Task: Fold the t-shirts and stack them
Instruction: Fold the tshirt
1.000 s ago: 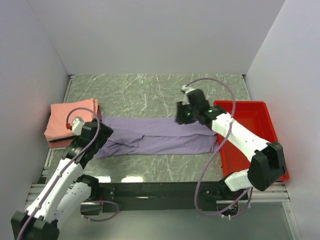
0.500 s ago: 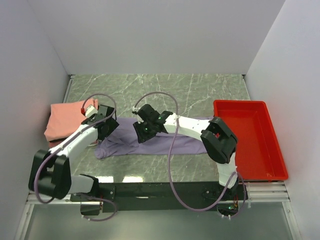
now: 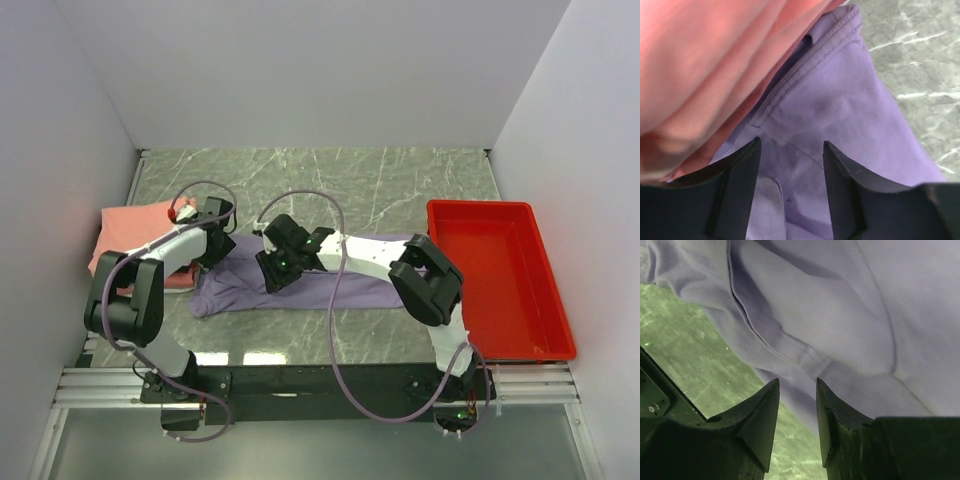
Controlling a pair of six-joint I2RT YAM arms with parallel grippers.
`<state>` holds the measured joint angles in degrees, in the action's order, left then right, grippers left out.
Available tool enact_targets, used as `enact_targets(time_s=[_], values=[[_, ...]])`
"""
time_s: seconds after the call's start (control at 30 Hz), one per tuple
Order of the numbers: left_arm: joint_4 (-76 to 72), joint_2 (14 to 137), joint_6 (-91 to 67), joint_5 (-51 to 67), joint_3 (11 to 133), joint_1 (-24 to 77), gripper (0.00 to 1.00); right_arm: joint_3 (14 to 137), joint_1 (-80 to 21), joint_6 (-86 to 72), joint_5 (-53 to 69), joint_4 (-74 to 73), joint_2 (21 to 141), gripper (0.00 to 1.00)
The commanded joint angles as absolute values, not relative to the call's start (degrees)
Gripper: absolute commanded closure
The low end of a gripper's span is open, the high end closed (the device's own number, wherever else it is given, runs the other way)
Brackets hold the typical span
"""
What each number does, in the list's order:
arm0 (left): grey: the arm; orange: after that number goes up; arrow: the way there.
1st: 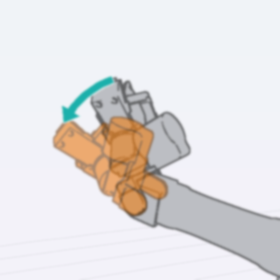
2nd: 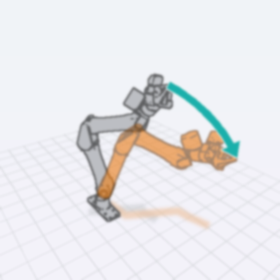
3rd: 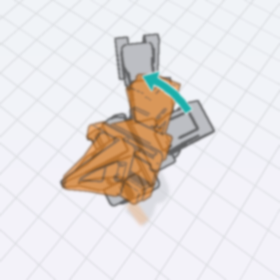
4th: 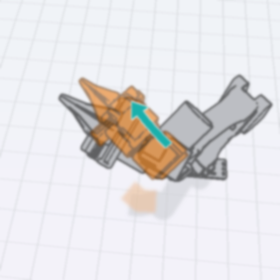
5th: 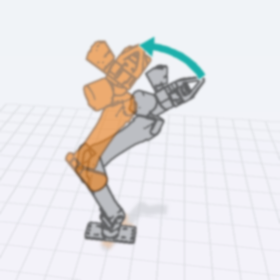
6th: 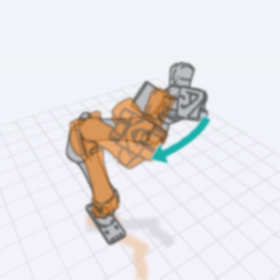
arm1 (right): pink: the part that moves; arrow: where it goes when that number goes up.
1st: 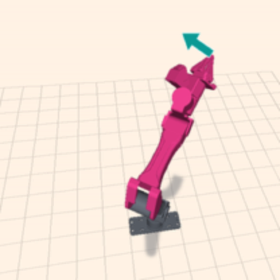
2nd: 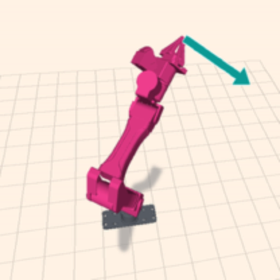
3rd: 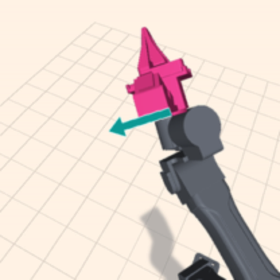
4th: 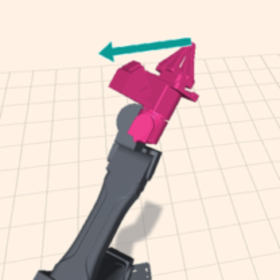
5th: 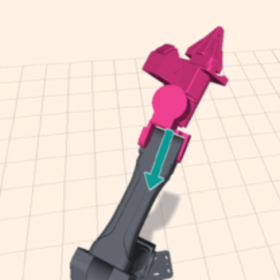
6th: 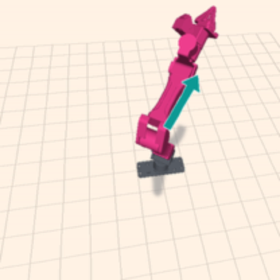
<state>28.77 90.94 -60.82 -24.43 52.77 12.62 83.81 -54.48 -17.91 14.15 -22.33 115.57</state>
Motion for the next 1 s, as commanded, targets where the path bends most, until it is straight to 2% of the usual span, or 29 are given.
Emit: enact_targets(time_s=[0.0, 0.07, 0.13, 0.17, 0.27, 0.37, 0.4, 0.6, 0.77, 0.97], values=[[30.32, 92.11, -61.00, -25.93, 55.28, 12.22, 0.43, 86.39, -55.89, -15.74, 15.21, -19.60, 117.51, 0.57], [30.32, 92.98, -61.00, -25.31, 55.37, 12.22, 0.47, 86.83, -56.25, -14.60, 14.86, -19.16, 118.39, 0.57], [30.67, 93.60, -61.08, -25.05, 55.37, 12.22, 0.57, 87.36, -56.69, -14.15, 13.54, -19.07, 119.52, 0.57], [30.93, 93.86, -61.35, -25.14, 55.46, 12.22, 0.65, 88.06, -56.86, -13.72, 13.19, -19.42, 119.88, 0.57], [31.38, 93.60, -61.52, -25.14, 55.28, 12.22, 0.79, 89.12, -57.22, -13.36, 11.25, -20.04, 120.94, 0.57], [31.38, 92.55, -61.79, -24.87, 54.41, 12.22, 0.97, 88.86, -57.48, -13.71, 9.59, -19.51, 121.20, 0.66], [31.29, 92.20, -61.61, -24.26, 54.14, 12.22, 0.99, 88.77, -57.57, -13.71, 9.49, -19.08, 121.20, 0.72], [31.38, 88.07, -62.22, -23.90, 52.04, 12.30, 0.99, 88.86, -57.57, -13.89, 8.00, -18.63, 120.94, 0.95], [30.50, 80.70, -62.49, -24.44, 48.44, 12.22, 0.99, 86.31, -57.66, -13.10, 7.30, -16.52, 117.51, 0.99], [29.09, 71.55, -63.46, -22.15, 42.55, 12.22, 0.99, 84.12, -57.66, -10.90, 5.10, -18.54, 113.03, 1.00]])
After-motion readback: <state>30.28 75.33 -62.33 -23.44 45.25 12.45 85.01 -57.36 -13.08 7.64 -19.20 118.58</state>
